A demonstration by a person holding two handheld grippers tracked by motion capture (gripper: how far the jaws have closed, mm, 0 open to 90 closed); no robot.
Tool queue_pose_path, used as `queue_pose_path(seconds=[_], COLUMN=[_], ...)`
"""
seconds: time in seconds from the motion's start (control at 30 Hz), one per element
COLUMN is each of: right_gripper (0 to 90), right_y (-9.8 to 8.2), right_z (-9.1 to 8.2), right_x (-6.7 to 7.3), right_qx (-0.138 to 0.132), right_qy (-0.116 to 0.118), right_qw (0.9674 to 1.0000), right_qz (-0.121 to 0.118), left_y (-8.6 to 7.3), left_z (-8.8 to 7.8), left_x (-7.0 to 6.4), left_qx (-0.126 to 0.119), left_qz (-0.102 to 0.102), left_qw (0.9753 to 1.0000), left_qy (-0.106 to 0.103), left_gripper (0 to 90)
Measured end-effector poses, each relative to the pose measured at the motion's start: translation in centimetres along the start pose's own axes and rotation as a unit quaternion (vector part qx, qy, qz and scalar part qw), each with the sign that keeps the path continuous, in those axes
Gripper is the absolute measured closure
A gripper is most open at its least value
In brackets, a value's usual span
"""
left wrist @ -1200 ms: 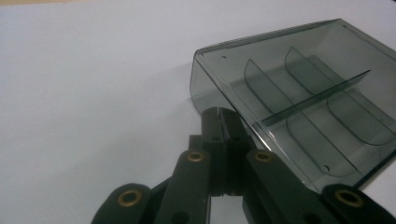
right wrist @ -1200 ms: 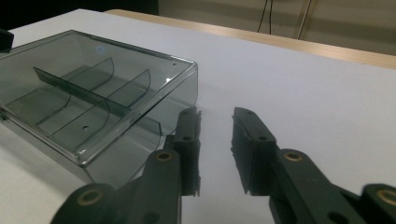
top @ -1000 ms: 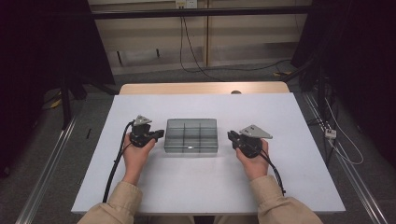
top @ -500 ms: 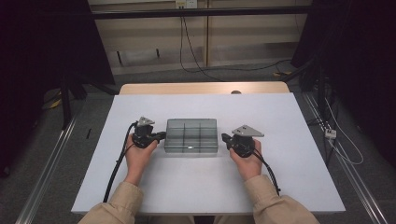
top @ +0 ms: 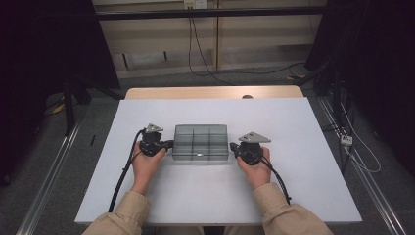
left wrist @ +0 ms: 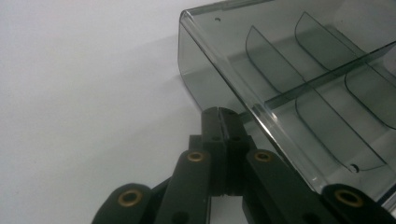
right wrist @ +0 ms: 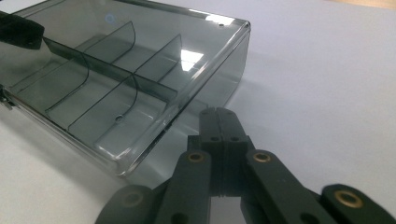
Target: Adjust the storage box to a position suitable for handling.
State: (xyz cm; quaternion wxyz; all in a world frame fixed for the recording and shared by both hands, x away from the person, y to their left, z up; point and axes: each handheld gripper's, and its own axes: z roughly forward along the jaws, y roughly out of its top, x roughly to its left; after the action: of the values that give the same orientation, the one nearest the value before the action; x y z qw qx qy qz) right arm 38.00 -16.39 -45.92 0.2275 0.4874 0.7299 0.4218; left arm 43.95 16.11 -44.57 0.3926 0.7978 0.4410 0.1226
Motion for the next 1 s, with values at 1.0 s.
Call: queue_pose_path(seconds=[1.0], right_gripper=[90.0], right_y=[-0.2], right_z=[-0.2], right_x=[0.1], right_qx=[0.022], right_qy=[-0.026], right_qw=[0.9994], right_qz=[0.007], left_y=[-1.0], left_z=[-0.8], left_x=[-2.4], left_qx=[-0.004], left_qz=[-0.005], left_qw=[1.0000], left_qy=[-0.006], left_gripper=[90.0])
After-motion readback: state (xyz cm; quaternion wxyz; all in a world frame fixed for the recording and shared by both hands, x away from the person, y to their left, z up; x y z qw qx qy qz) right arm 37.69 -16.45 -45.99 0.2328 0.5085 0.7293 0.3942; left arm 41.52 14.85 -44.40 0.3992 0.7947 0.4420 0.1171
